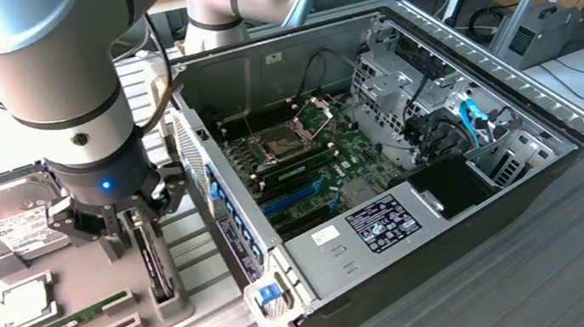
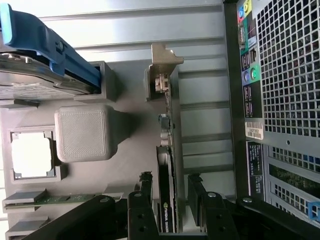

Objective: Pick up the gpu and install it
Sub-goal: 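Pick up the gpu and move the gpu toward the slot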

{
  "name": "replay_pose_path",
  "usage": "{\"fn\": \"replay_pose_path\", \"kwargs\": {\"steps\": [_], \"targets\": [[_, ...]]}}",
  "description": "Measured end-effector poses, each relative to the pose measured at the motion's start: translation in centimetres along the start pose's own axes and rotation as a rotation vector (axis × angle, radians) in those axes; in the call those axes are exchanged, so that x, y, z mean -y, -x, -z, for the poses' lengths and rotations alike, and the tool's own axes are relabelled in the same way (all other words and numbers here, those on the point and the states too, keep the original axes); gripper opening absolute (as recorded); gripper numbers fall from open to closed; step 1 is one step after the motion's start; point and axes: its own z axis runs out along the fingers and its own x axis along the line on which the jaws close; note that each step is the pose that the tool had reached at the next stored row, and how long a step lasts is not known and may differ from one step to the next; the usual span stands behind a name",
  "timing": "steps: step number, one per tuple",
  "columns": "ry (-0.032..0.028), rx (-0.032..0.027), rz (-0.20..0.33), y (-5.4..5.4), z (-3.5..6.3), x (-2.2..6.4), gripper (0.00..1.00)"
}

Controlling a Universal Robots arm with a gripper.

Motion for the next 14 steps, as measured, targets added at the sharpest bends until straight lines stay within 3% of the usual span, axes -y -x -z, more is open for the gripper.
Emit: {"fn": "replay_pose_path", "kwargs": {"steps": [14], "targets": [[-0.0001,-0.0001,0.0,-0.1,-1.28,-0.32,0.42]]}}
